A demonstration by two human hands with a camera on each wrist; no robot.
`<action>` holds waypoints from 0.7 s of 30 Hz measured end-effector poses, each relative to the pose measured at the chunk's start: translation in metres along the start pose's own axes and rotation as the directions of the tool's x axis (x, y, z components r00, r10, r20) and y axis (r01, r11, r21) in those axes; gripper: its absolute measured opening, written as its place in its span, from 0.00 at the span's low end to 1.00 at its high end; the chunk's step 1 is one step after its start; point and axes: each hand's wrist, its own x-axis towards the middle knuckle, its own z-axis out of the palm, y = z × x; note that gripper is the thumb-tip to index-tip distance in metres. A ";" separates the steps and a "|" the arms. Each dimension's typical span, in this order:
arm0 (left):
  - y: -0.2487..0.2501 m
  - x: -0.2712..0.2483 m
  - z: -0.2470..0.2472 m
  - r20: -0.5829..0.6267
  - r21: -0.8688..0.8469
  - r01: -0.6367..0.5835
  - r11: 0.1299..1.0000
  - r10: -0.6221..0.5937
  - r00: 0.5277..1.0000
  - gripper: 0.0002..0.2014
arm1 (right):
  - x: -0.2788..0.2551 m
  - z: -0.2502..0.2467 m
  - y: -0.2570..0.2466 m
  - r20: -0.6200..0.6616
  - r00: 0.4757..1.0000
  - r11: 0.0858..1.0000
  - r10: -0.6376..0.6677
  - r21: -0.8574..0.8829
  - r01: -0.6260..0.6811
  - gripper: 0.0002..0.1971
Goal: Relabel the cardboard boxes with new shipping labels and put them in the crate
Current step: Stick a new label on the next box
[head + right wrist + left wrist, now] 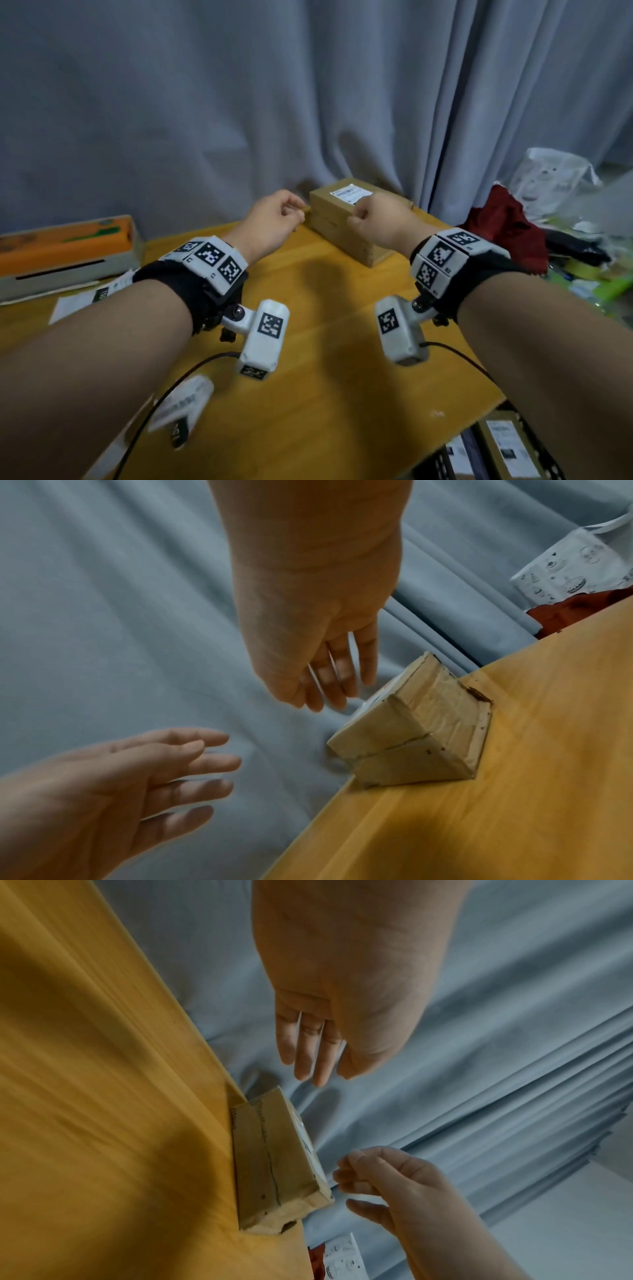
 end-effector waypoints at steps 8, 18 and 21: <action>-0.021 0.078 0.037 0.030 0.122 0.044 0.992 -0.048 0.998 0.14 | 0.080 0.002 0.070 -0.047 0.965 0.956 0.256 -0.137 -0.261 0.18; -0.038 0.091 0.065 0.109 0.236 0.044 0.971 -0.071 0.991 0.21 | 0.095 0.020 0.082 0.279 0.913 0.937 0.297 -0.270 -0.222 0.34; -0.044 0.075 0.052 0.100 0.308 0.070 0.949 -0.106 0.989 0.26 | 0.070 0.019 0.050 0.334 0.909 0.957 0.251 -0.227 -0.181 0.37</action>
